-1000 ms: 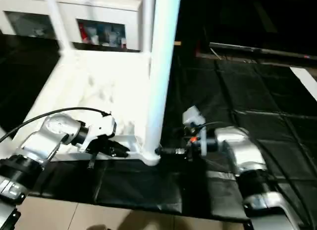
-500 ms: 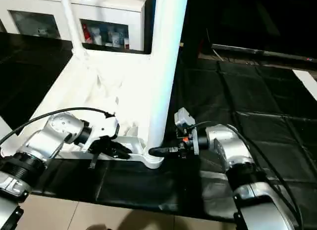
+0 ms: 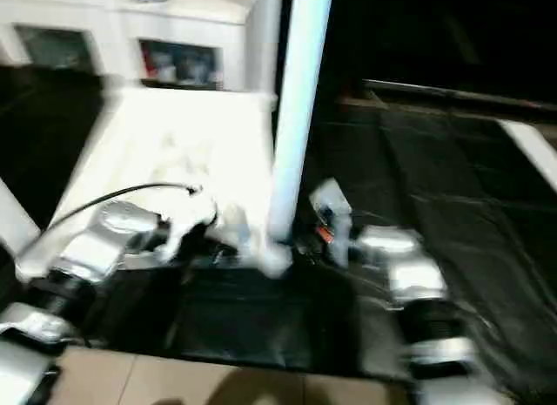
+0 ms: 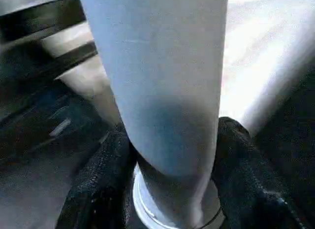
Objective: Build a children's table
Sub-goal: Rotate leg to tighten
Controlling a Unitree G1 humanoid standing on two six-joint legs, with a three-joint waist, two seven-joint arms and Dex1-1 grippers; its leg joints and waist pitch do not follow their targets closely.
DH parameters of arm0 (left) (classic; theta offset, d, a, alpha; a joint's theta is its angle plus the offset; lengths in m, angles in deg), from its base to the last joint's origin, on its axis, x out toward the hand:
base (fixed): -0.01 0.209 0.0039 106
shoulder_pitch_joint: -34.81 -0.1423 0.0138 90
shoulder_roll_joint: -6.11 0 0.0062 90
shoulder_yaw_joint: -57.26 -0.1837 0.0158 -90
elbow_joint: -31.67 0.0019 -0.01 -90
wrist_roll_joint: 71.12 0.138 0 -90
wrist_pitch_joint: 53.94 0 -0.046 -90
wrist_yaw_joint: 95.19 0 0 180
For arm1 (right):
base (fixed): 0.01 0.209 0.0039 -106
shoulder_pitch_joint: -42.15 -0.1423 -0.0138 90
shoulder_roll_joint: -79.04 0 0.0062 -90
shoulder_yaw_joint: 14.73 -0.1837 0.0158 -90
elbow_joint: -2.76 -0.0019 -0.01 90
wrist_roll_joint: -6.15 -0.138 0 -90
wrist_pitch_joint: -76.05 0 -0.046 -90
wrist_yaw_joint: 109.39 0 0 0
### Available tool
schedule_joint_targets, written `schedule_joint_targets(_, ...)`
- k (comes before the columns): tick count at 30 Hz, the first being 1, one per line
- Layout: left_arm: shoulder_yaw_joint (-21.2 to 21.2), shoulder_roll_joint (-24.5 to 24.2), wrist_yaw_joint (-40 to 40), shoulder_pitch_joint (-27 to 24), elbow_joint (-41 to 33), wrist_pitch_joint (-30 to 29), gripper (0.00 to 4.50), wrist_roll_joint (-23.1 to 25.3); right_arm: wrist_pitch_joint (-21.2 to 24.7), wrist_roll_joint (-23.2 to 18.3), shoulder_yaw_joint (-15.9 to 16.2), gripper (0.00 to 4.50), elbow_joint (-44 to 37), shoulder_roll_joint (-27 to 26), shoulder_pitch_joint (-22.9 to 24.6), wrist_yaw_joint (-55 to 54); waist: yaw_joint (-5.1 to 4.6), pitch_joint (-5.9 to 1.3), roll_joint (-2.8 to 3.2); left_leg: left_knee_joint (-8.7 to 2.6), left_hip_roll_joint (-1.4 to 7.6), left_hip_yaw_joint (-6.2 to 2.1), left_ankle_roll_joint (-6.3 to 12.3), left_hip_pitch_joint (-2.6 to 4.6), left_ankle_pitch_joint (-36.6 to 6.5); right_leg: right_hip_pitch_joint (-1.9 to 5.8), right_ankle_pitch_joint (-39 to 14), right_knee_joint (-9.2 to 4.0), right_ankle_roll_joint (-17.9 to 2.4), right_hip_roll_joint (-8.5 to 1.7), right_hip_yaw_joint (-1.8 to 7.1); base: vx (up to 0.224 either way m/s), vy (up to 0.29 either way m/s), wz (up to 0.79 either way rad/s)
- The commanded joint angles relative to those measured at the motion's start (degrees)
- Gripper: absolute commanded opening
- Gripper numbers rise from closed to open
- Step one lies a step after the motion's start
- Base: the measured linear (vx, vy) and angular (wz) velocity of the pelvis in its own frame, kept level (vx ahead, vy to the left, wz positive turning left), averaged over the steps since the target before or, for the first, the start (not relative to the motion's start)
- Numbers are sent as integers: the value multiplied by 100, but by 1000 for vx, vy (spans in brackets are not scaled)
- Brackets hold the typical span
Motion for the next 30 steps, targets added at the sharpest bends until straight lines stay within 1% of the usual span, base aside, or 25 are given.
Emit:
schedule_joint_targets(1,43,721,-697,244,-19,-99,0,-228,398,187,458,195,326,-598,-141,-692,9,-339,78,-475,67,-88,-258,-42,-1682,293,-2709,-547,-638,-391,196,0,0,0)
schedule_joint_targets(2,117,894,-1026,301,72,-132,0,-205,475,256,441,195,372,-751,-221,-1062,-35,-345,49,-461,60,-74,-221,-41,-1619,275,-2631,-572,-625,-373,196,0,0,0)
schedule_joint_targets(3,117,894,-1026,301,72,-132,0,-205,475,256,441,195,372,-751,-221,-1062,-45,-345,45,-441,55,-57,-152,1,-1646,234,-2551,-589,-661,-357,208,0,0,0)
schedule_joint_targets(4,156,1059,-1331,345,137,-107,0,-168,608,289,419,195,443,-909,-320,-1444,-53,-342,54,-443,55,-50,-101,-8,-1638,232,-2433,-587,-705,-349,218,0,0,0)
schedule_joint_targets(5,156,1059,-1331,345,137,-107,0,-168,608,289,419,195,443,-909,-320,-1444,-53,-342,54,-443,55,-50,-101,-8,-1638,232,-2433,-587,-705,-349,218,0,0,0)
schedule_joint_targets(6,153,1116,-1387,344,115,-126,0,-144,689,314,409,195,436,-990,-342,-1564,-45,-353,50,-446,68,-39,-38,-2,-1557,234,-2108,-562,-791,-335,229,0,0,0)
schedule_joint_targets(7,161,1156,-1425,340,81,-166,0,-119,753,341,399,195,403,-1062,-344,-1643,-47,-351,53,-448,68,-37,-25,-5,-1539,235,-2027,-551,-818,-332,231,0,0,0)
schedule_joint_targets(8,167,1166,-1431,335,55,-190,0,-103,771,378,408,195,361,-1095,-332,-1673,-43,-356,46,-451,65,-33,-2,-19,-1472,252,-1909,-538,-841,-330,232,0,0,0)
schedule_joint_targets(9,176,1175,-1443,334,35,-215,0,-88,785,419,412,229,317,-1124,-319,-1706,-43,-359,39,-453,64,-31,5,-24,-1436,261,-1853,-532,-846,-327,233,0,0,0)
schedule_joint_targets(10,199,1128,-1413,308,-40,-266,0,-82,853,386,424,264,204,-1160,-273,-1659,-39,-353,46,-460,69,-29,32,-20,-1434,265,-1848,-535,-850,-335,234,0,0,0)
schedule_joint_targets(12,204,1077,-1380,287,-76,-287,0,-79,869,364,445,266,161,-1148,-255,-1653,-43,-346,47,-466,72,-26,29,-15,-1476,259,-1908,-546,-834,-332,236,0,0,0)
schedule_joint_targets(14,184,1014,-1332,278,-71,-254,0,-81,833,338,447,286,141,-1094,-246,-1628,-47,-341,47,-475,80,-32,12,-10,-1540,251,-1996,-556,-822,-344,235,0,0,0)
schedule_joint_targets(16,122,841,-1155,248,-86,-194,0,-54,631,283,423,308,62,-929,-194,-1405,-50,-339,63,-485,86,-40,-5,-9,-1573,249,-2019,-555,-806,-345,236,0,0,0)
schedule_joint_targets(19,75,721,-1024,222,-104,-132,0,-23,592,260,387,332,-3,-809,-158,-1283,-56,-343,62,-485,88,-38,4,-8,-1600,247,-1930,-558,-821,-349,242,0,0,0)
schedule_joint_targets(20,43,589,-852,198,-124,-95,0,-15,514,243,364,332,-69,-611,-113,-1055,-54,-355,46,-479,89,-34,28,-16,-1502,270,-1780,-531,-867,-348,245,0,0,0)
schedule_joint_targets(21,0,454,-656,183,-136,-13,0,-3,557,128,317,344,-200,-420,-54,-704,-41,-355,47,-472,95,-24,83,-12,-1451,273,-1666,-528,-890,-346,251,0,0,0)
schedule_joint_targets(22,-56,314,-451,172,-134,68,0,17,561,34,367,344,-364,-173,34,-223,-27,-353,56,-468,95,-19,105,-9,-1427,268,-1601,-527,-900,-342,255,0,0,0)
schedule_joint_targets(23,-98,229,-312,165,-124,183,0,34,526,-5,437,353,-465,-4,95,107,4,-365,54,-455,99,-10,171,-5,-1351,282,-1435,-513,-937,-342,261,0,0,0)
schedule_joint_targets(24,-141,131,-105,145,-128,259,0,20,467,-29,525,353,-562,212,166,484,42,-362,52,-453,104,-6,210,-17,-1265,291,-1320,-500,-976,-347,259,0,0,0)
schedule_joint_targets(25,-163,81,10,133,-130,301,0,10,434,-40,570,364,-611,326,203,682,63,-369,54,-442,111,0,217,-8,-1221,282,-1215,-482,-1036,-347,259,0,0,0)
schedule_joint_targets(26,-194,-14,181,121,-108,440,0,12,379,-79,519,377,-605,494,205,879,61,-368,48,-441,107,3,218,-17,-1197,284,-1182,-480,-1069,-350,259,0,0,0)
schedule_joint_targets(27,-219,-71,284,122,-81,533,0,14,334,-104,467,384,-579,603,196,1001,64,-376,32,-440,100,-1,218,-35,-1163,309,-1188,-464,-1071,-349,252,0,0,0)
schedule_joint_targets(29,-274,-200,536,122,-38,591,0,-8,241,-143,393,388,-524,834,174,1280,63,-368,45,-443,109,-5,211,-26,-1187,292,-1261,-474,-1086,-357,248,0,0,0)
schedule_joint_targets(30,-323,-283,704,121,-3,743,0,-3,175,-152,383,406,-496,977,168,1476,77,-378,46,-429,122,3,206,0,-1187,280,-1189,-463,-1147,-354,255,0,0,0)
